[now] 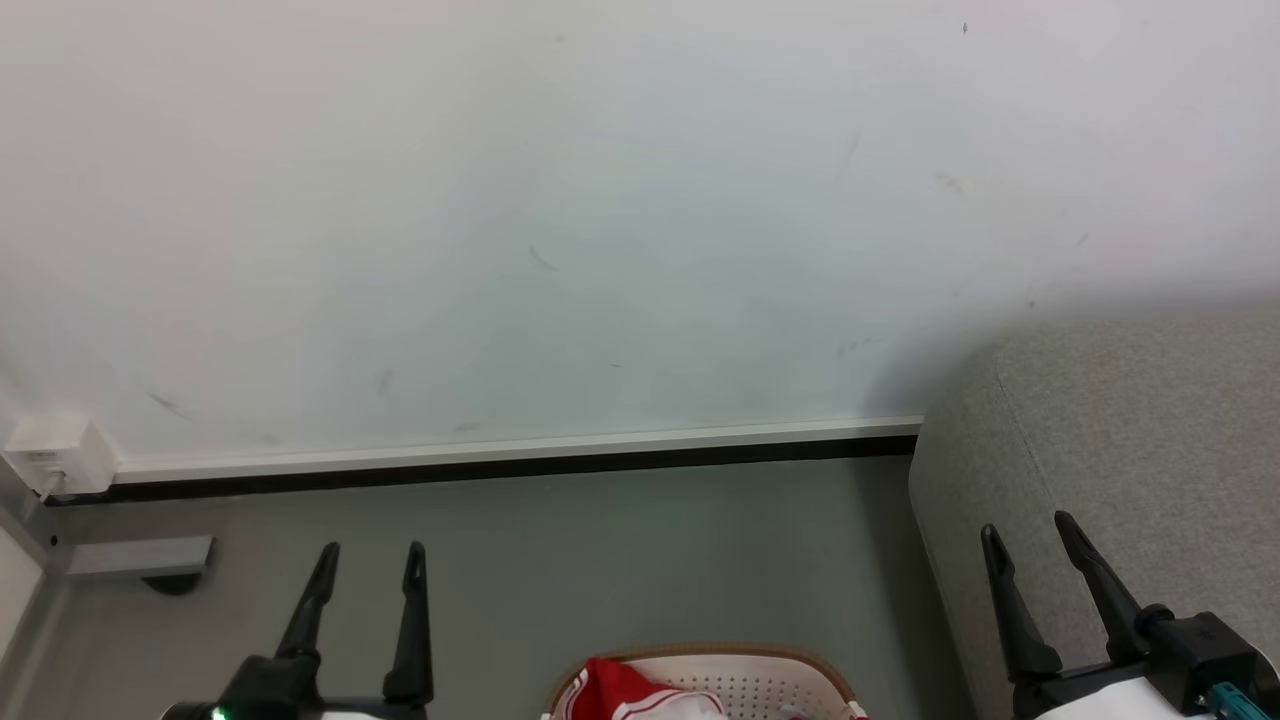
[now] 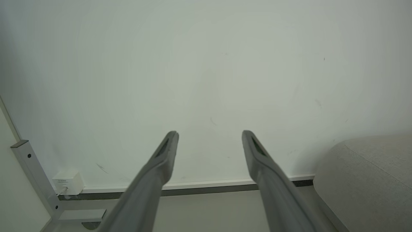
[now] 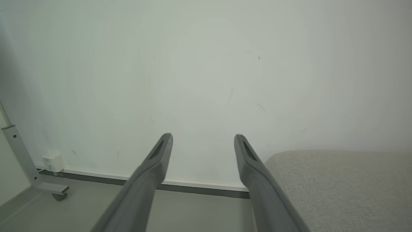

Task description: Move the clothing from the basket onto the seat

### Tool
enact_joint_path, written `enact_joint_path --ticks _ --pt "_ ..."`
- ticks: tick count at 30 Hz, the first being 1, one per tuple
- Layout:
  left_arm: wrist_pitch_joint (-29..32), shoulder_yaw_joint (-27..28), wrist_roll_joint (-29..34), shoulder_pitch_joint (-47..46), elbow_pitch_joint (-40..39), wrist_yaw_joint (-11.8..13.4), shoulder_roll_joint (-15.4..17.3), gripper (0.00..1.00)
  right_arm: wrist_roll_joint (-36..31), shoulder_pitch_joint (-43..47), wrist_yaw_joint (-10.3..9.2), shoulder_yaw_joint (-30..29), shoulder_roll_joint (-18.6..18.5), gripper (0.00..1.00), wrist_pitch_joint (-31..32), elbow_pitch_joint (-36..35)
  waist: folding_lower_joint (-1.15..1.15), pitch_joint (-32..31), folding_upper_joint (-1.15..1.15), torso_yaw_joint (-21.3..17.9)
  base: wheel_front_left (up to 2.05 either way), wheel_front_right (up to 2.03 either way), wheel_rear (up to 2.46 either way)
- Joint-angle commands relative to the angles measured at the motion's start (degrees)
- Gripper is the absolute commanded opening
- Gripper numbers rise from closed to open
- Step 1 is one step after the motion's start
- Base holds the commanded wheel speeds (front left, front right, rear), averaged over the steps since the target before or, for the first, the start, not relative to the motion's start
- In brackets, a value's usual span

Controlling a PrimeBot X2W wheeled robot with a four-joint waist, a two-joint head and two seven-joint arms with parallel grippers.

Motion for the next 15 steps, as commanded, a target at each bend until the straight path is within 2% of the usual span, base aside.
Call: enact_joint_path --ticks 1,15 --pt "-0.04 0.11 0.73 0.21 -0.04 0.28 0.39 1.0 -0.36 -0.08 -0.12 -0.04 -0.23 1.0 -0.17 0.14 0.0 -0.02 0.0 0.01 0.0 0.0 0.0" --pt "-0.04 -0.02 -0.09 0.19 -0.55 -0.01 0.36 1.0 0.31 -0.35 -0.12 0.24 -0.6 1.0 -0.17 -0.14 0.0 -0.09 0.0 -0.1 0.0 0.0 0.0"
